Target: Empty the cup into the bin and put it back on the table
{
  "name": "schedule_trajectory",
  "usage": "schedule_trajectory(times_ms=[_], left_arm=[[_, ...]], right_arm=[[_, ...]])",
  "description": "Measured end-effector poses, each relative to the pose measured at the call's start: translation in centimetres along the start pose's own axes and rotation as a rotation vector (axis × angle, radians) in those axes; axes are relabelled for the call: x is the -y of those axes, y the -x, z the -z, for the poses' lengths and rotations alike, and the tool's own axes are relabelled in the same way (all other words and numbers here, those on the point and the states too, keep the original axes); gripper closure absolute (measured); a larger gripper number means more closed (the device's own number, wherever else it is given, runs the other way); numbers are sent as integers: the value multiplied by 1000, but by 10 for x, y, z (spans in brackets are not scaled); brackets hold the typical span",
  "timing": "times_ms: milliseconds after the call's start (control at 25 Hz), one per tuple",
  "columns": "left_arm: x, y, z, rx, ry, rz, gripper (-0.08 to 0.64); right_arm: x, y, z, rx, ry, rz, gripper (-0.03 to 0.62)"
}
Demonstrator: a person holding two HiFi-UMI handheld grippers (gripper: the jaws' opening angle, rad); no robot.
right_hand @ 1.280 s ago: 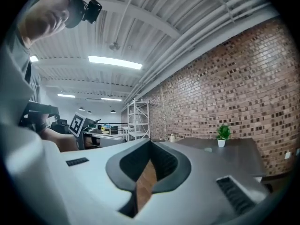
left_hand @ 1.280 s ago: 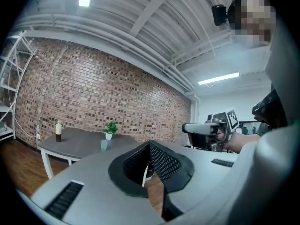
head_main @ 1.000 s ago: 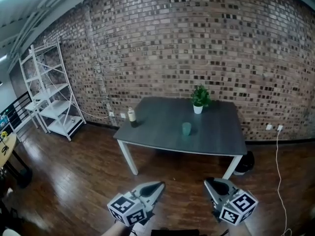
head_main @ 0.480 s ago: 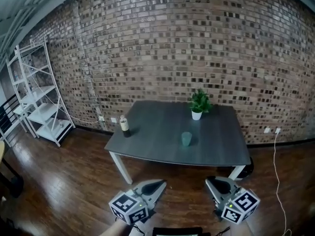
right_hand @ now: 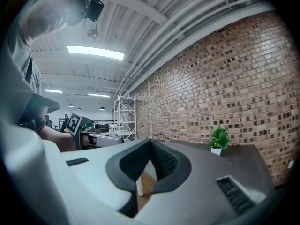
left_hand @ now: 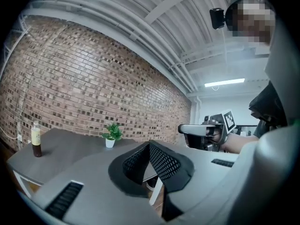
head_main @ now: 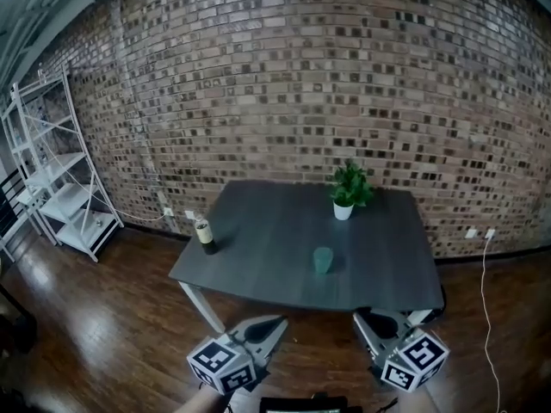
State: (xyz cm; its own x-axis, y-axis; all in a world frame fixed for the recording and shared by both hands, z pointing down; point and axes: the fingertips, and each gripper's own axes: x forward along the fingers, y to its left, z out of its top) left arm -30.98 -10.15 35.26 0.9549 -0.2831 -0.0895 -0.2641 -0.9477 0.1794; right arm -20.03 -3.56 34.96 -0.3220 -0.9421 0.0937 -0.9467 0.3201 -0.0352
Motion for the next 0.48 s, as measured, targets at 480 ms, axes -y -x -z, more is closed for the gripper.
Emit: schedule_trajectory(times_ms=[480], left_arm=[[-65,-103,-2,0,-20,-69,560]], right_arm=[[104,-70,-3,-15,-4,-82,591]])
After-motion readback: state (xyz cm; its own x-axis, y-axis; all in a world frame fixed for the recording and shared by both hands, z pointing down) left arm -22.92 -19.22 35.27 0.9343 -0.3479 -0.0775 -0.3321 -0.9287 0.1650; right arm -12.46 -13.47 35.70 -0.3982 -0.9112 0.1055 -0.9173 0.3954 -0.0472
